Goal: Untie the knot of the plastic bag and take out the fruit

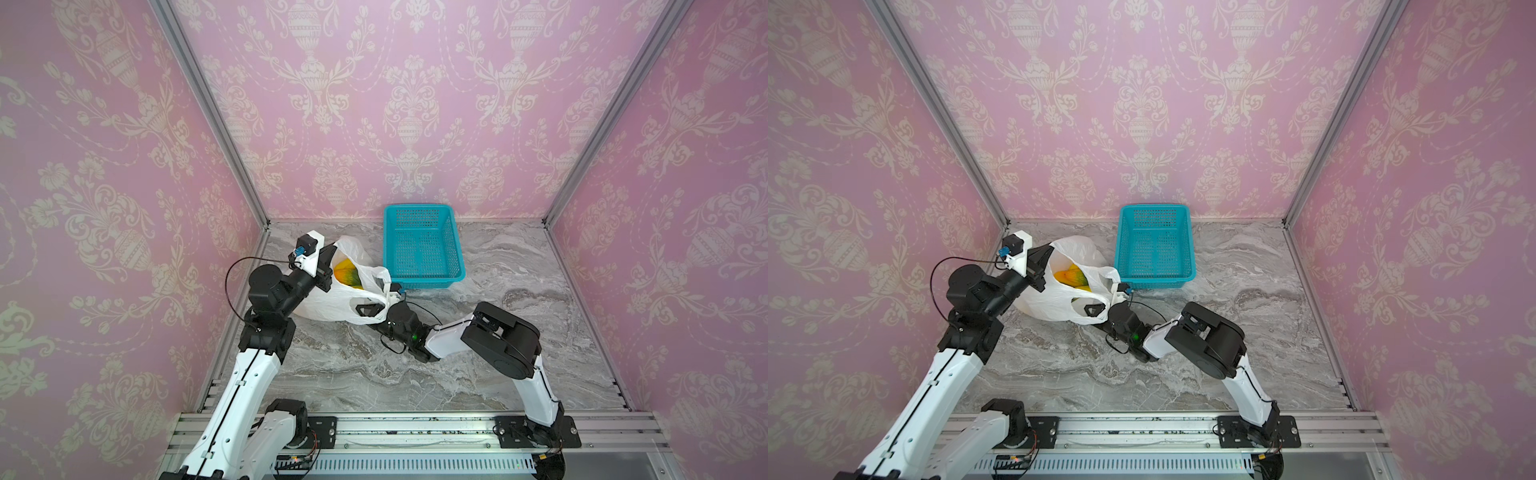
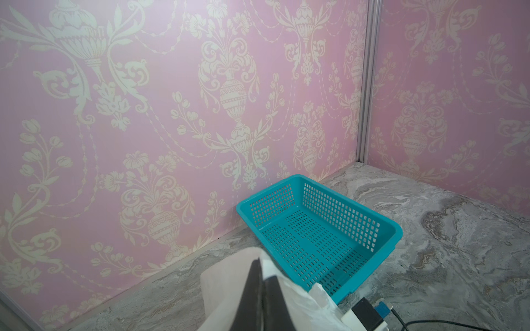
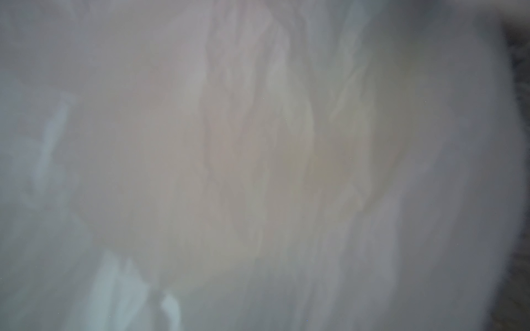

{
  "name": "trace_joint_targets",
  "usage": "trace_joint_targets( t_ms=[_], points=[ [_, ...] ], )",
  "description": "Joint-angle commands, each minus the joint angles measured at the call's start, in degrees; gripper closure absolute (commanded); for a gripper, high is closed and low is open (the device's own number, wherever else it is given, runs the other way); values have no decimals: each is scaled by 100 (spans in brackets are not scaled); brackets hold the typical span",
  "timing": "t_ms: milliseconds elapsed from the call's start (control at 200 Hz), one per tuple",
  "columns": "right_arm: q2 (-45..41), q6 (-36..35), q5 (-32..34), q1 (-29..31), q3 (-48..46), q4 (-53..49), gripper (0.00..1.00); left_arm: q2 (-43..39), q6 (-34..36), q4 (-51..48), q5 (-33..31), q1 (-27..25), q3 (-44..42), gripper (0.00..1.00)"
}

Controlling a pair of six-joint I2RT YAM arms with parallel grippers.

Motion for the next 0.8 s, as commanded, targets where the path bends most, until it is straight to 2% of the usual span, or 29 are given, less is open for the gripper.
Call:
trace_joint_targets(
  t_ms=[0, 175, 330, 480, 525, 620, 751, 796],
  points=[
    [-308, -453, 189, 265, -351, -416, 100, -26, 116, -300, -526, 47, 155, 100],
    [-125, -860, 687, 928, -281, -1022, 100, 76, 139, -502, -444, 40, 276, 100],
    [6, -1158, 1184, 1097, 82, -1864, 100, 76, 152, -511, -497, 38, 268, 100],
    [-244, -1925, 1972, 1463, 435, -2764, 99, 142, 109, -546, -380, 38, 330, 100],
    [-318, -2101, 2082, 1532, 445, -2789, 89, 131, 114, -517, -393, 39, 317, 100],
    [-605, -2516, 2307, 1606, 72, -2289, 58, 121, 145, -561, -414, 38, 303, 100],
    [-1366, -3356, 2751, 1610, -385, -2058, 35, 128, 138, -536, -303, 38, 303, 100],
    [-1663, -3701, 2881, 1612, -545, -2027, 32, 147, 123, -506, -250, 38, 295, 100]
  ],
)
